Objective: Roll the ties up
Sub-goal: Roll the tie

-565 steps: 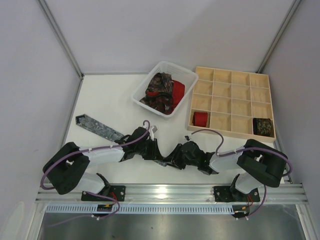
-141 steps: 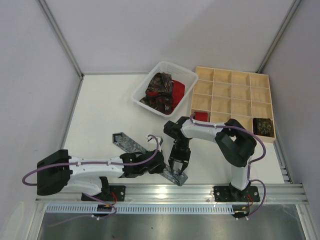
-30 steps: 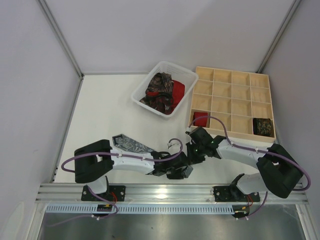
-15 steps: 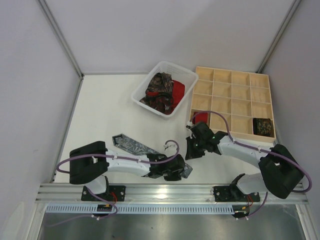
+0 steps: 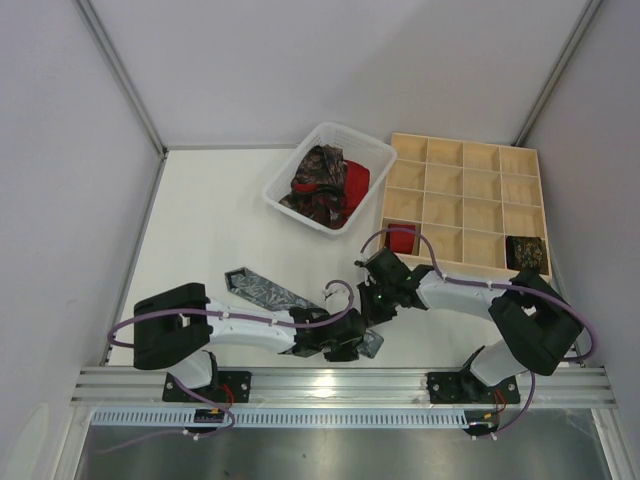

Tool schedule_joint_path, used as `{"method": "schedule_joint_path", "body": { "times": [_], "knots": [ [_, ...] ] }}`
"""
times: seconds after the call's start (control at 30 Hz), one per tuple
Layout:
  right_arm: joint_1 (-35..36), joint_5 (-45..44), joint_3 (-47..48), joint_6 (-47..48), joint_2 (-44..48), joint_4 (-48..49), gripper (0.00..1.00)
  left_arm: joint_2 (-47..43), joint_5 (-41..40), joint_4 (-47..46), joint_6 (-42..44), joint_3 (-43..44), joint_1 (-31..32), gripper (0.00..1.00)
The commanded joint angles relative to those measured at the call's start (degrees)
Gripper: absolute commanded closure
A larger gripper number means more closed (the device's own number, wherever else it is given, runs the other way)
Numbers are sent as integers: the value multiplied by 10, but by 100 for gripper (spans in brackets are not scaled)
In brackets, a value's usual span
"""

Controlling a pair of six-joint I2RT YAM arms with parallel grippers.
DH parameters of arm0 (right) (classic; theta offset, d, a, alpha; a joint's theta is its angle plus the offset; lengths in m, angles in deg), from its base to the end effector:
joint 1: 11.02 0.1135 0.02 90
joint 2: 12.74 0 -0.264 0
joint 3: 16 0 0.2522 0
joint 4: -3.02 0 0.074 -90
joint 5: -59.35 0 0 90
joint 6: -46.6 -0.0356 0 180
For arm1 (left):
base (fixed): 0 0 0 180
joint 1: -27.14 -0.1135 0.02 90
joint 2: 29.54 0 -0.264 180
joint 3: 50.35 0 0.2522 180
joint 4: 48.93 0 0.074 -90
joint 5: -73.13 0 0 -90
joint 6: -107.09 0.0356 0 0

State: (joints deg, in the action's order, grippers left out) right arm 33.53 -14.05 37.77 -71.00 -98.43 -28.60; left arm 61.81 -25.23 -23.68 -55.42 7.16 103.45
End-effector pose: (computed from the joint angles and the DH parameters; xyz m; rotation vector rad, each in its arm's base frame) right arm 0.1799 0.1913 0.1466 -0.5162 2.8015 0.7298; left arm 0.0741 -0.2823 0.1433 0.0360 2.7790 -0.6854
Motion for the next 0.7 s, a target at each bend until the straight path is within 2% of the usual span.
{"method": "schedule_joint_path", "body": {
  "times": [0.0, 0.2, 0.37, 0.47, 0.67],
  "knots": [
    [23, 13, -12, -13, -5, 22, 100, 25, -18, 50, 17, -23, -8, 99],
    [3, 16, 13, 9, 1, 3, 100, 23, -19, 49, 18, -24, -8, 99],
    [-34, -3, 56, 42, -1, -34, 100, -16, -29, 64, 8, -38, -3, 99],
    [-35, -13, 67, 55, -12, -43, 100, -46, -33, 71, -10, -59, 6, 100],
    [-25, 24, 50, 59, -40, -17, 100, -64, -48, 65, -27, -92, 4, 99]
  ]
}}
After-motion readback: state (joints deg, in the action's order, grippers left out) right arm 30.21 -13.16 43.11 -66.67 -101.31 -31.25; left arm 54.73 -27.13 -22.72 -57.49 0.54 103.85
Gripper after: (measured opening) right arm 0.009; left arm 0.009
